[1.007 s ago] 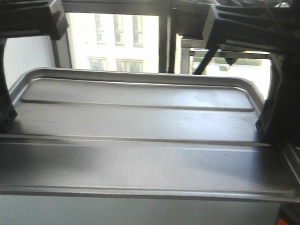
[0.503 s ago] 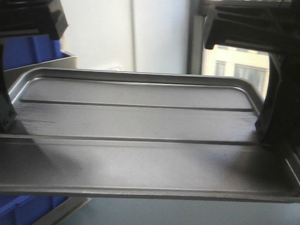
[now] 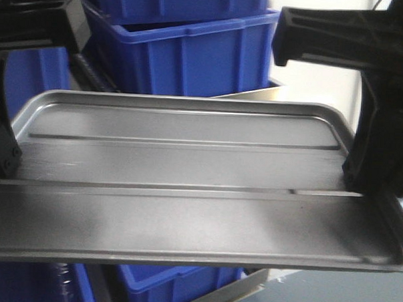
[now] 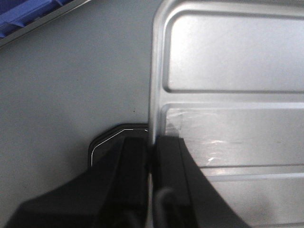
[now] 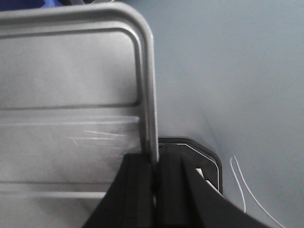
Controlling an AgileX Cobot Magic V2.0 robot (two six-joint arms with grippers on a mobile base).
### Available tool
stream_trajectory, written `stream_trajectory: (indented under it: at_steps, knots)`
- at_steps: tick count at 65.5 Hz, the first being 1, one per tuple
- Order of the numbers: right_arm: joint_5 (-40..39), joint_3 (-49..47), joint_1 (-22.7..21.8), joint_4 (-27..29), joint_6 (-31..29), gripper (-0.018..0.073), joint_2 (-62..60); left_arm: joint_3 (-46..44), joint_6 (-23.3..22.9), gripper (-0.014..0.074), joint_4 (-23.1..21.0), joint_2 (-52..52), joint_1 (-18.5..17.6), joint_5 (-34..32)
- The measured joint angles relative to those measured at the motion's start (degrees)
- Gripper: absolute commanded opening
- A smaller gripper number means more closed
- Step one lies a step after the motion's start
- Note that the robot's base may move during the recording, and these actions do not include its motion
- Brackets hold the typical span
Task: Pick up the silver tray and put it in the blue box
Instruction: 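Carry the tray with both grippers toward the blue bin shelf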
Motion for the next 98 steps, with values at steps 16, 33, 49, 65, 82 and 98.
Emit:
stream_trajectory:
  at_steps: [16,33,49,65,82,98]
  knots:
    - [0.00,0.00,0.00,0.00,0.00,0.0052,0.00,0.00,0.00,-0.0015,0.00,0.00,0.00,0.10]
    - [0.00,0.00,0.00,0.00,0.00,0.0052,0.00,0.00,0.00,-0.0015,0.00,0.00,0.00,0.10]
    - [0.00,0.00,0.00,0.00,0.00,0.0052,0.00,0.00,0.00,-0.0015,0.00,0.00,0.00,0.10]
    - [0.00,0.00,0.00,0.00,0.00,0.0052,0.00,0.00,0.00,-0.0015,0.00,0.00,0.00,0.10]
    - [0.00,0.00,0.00,0.00,0.00,0.0052,0.00,0.00,0.00,-0.0015,0.00,0.00,0.00,0.10]
    - [0.00,0.00,0.00,0.00,0.00,0.0052,0.00,0.00,0.00,-0.0015,0.00,0.00,0.00,0.10]
